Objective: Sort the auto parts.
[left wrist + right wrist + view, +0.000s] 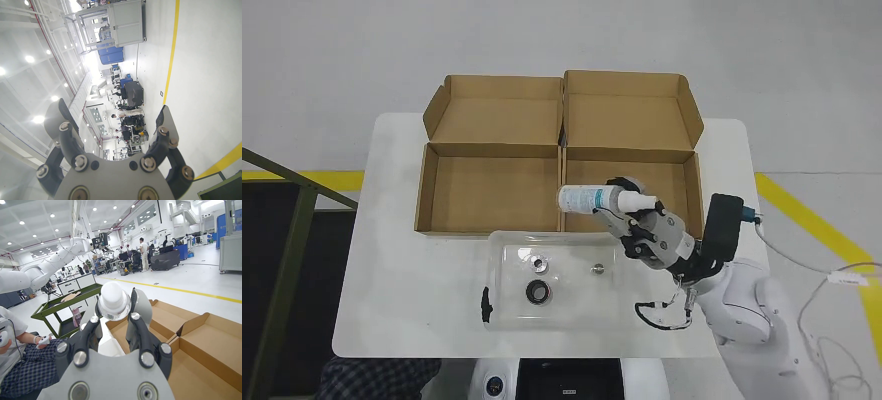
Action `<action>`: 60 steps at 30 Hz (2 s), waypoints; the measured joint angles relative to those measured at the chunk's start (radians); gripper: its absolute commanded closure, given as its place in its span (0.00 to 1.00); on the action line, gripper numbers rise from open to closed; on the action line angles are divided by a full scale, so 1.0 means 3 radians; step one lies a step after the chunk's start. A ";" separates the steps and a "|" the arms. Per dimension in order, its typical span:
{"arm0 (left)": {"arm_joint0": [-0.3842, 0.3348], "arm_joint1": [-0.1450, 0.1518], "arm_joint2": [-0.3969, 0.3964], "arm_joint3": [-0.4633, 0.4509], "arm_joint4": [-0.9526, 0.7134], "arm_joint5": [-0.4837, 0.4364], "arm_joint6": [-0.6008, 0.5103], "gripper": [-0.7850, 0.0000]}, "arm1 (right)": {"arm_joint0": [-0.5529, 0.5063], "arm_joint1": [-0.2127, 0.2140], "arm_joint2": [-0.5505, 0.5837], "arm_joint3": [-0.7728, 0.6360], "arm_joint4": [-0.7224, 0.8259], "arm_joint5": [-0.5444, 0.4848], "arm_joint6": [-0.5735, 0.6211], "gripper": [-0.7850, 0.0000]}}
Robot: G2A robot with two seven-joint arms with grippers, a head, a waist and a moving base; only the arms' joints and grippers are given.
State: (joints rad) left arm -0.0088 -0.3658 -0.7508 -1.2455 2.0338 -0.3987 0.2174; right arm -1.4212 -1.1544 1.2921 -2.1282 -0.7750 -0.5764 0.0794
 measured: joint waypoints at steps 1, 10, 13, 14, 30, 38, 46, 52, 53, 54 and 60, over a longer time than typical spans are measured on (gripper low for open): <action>0.0000 0.0000 0.0000 0.0000 0.0000 0.0000 0.0000 0.00 | 0.0008 -0.0001 -0.0005 0.0003 -0.0015 0.0003 0.0007 1.00; 0.0000 0.0000 0.0000 0.0000 0.0000 0.0000 0.0000 0.00 | 0.0083 -0.0005 -0.0081 0.0040 -0.0365 0.0130 0.0144 1.00; 0.0000 0.0000 0.0000 0.0000 0.0000 0.0000 0.0000 0.00 | 0.0112 -0.0008 -0.0109 0.0079 -0.0507 0.0217 0.0201 1.00; 0.0000 0.0000 0.0000 0.0000 0.0000 0.0000 0.0000 0.00 | 0.0123 -0.0009 -0.0119 0.0093 -0.0548 0.0244 0.0223 1.00; 0.0000 0.0000 0.0000 0.0000 0.0000 0.0000 0.0000 0.00 | 0.0379 -0.0023 -0.0228 0.0436 -0.1158 0.0616 0.0671 1.00; 0.0000 0.0000 0.0000 0.0000 0.0000 0.0000 0.0000 0.00 | 0.0687 -0.0054 -0.0372 0.0785 -0.1177 0.0674 0.0953 1.00; 0.0000 0.0000 0.0000 0.0000 0.0000 0.0000 0.0000 0.00 | 0.1010 -0.0105 -0.0572 0.1185 -0.1169 0.0734 0.1108 1.00; 0.0000 0.0000 0.0000 0.0000 0.0000 0.0000 0.0000 0.00 | 0.1199 -0.0146 -0.0694 0.1440 -0.1153 0.0797 0.1178 1.00; 0.0000 0.0000 0.0000 0.0000 0.0000 0.0000 0.0000 0.00 | 0.1226 -0.0152 -0.0714 0.1476 -0.1154 0.0805 0.1188 1.00; 0.0000 0.0000 0.0000 0.0000 0.0000 0.0000 0.0000 0.00 | 0.1262 -0.0161 -0.0741 0.1524 -0.1162 0.0821 0.1200 1.00; 0.0000 0.0000 0.0000 0.0000 0.0000 0.0000 0.0000 0.00 | 0.1419 -0.0210 -0.0884 0.1735 -0.1222 0.0945 0.1228 1.00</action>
State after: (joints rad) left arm -0.0088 -0.3658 -0.7508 -1.2455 2.0338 -0.3987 0.2174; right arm -0.9957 -1.2175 1.0269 -1.6078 -1.1417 -0.2928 0.4479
